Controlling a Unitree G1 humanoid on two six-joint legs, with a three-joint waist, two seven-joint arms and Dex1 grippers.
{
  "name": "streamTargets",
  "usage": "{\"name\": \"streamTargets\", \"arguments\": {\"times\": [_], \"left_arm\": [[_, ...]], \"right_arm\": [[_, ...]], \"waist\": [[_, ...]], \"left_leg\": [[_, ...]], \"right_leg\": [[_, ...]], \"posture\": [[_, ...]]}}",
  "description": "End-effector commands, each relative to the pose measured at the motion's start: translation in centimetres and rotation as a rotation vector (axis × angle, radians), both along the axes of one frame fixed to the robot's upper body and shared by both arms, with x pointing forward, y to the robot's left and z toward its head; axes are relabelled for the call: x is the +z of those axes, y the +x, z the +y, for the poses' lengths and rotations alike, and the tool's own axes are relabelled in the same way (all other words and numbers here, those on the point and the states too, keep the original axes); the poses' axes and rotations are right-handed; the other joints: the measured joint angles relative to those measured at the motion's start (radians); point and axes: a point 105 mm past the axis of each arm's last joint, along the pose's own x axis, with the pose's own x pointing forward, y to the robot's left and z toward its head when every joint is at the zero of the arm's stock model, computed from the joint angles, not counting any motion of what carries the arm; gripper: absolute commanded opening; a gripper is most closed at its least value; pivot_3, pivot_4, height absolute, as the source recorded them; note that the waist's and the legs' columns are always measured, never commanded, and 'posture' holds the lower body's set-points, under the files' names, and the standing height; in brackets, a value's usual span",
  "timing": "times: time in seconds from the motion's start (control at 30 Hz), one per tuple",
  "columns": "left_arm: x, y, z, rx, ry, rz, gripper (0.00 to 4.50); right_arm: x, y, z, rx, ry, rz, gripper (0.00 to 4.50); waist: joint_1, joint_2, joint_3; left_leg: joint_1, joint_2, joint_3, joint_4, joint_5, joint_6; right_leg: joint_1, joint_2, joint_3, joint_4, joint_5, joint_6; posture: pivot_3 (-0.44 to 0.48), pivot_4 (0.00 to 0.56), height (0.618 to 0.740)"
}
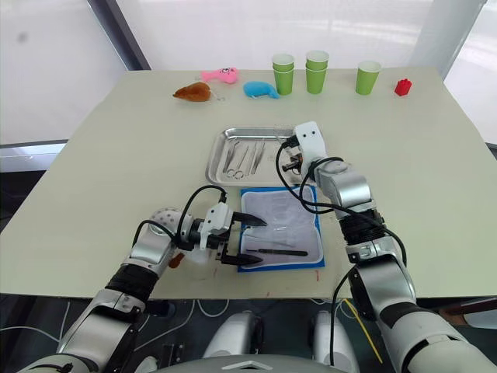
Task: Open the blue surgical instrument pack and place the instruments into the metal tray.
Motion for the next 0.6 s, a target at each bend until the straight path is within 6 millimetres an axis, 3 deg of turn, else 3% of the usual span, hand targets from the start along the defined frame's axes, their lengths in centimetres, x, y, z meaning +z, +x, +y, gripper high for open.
{"name": "streamTargets", "arguments": {"times": [0.03, 0.4, 0.6], "left_arm": [[-4.6, -2.2, 0.3, 0.030, 0.093, 0.191, 4.50], [-4.6, -2.1, 0.5, 0.036, 0.099, 0.187, 4.50], [-4.5, -2.1, 0.4, 0.038, 0.098, 0.184, 4.50]], "right_arm": [[2.0, 0.6, 1.8, 0.045, -0.017, -0.095, 0.03], [0.2, 1.0, 3.9, 0.075, 0.004, -0.030, 0.03], [-0.1, 1.2, 3.7, 0.074, -0.004, -0.011, 0.03]], "waist": [[-0.002, 0.000, 0.000], [-0.009, 0.000, 0.000], [-0.012, 0.000, 0.000]], "left_leg": [[0.000, 0.000, 0.000, 0.000, 0.000, 0.000], [0.000, 0.000, 0.000, 0.000, 0.000, 0.000], [0.000, 0.000, -0.001, 0.000, 0.000, 0.000]], "right_leg": [[0.000, 0.000, 0.000, 0.000, 0.000, 0.000], [0.000, 0.000, 0.000, 0.000, 0.000, 0.000], [0.000, 0.000, 0.000, 0.000, 0.000, 0.000]], "posture": [[0.000, 0.150, 0.740], [0.000, 0.150, 0.740], [0.000, 0.150, 0.740]]}}
